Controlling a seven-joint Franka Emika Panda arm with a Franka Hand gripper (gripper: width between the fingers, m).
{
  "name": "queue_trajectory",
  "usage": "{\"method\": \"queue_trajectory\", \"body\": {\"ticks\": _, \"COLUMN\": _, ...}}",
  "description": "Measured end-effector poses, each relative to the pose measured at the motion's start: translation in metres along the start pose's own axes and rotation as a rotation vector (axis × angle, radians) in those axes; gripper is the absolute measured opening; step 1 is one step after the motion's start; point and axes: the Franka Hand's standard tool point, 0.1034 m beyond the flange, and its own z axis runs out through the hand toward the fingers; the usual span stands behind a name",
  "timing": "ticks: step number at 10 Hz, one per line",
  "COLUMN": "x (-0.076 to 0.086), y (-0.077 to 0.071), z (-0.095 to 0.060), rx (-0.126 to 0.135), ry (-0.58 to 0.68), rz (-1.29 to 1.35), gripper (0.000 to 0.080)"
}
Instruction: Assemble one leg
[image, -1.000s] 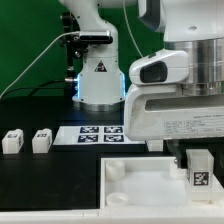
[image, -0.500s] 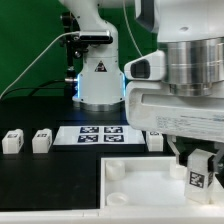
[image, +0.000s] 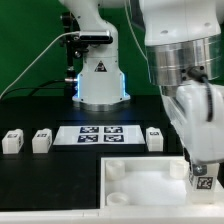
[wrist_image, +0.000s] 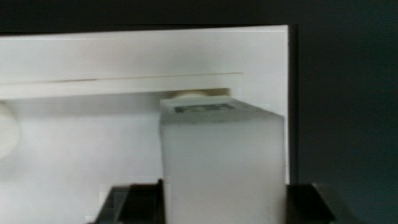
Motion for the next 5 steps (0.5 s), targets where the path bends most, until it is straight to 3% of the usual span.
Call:
{"method": "queue_trajectory", "body": {"ticks": 4, "x": -0.0006, "y": 0.0011, "z": 0.0008, "rx": -0.003, "ry": -0.001, "rz": 0.037, "gripper": 0.0298}}
{"method": "queue_trajectory", "body": {"ticks": 5, "x": -0.0015, "y": 0.0020, "z": 0.0019, "rx": -0.006, "ry": 0.002, "rz": -0.086, "gripper": 0.0384}}
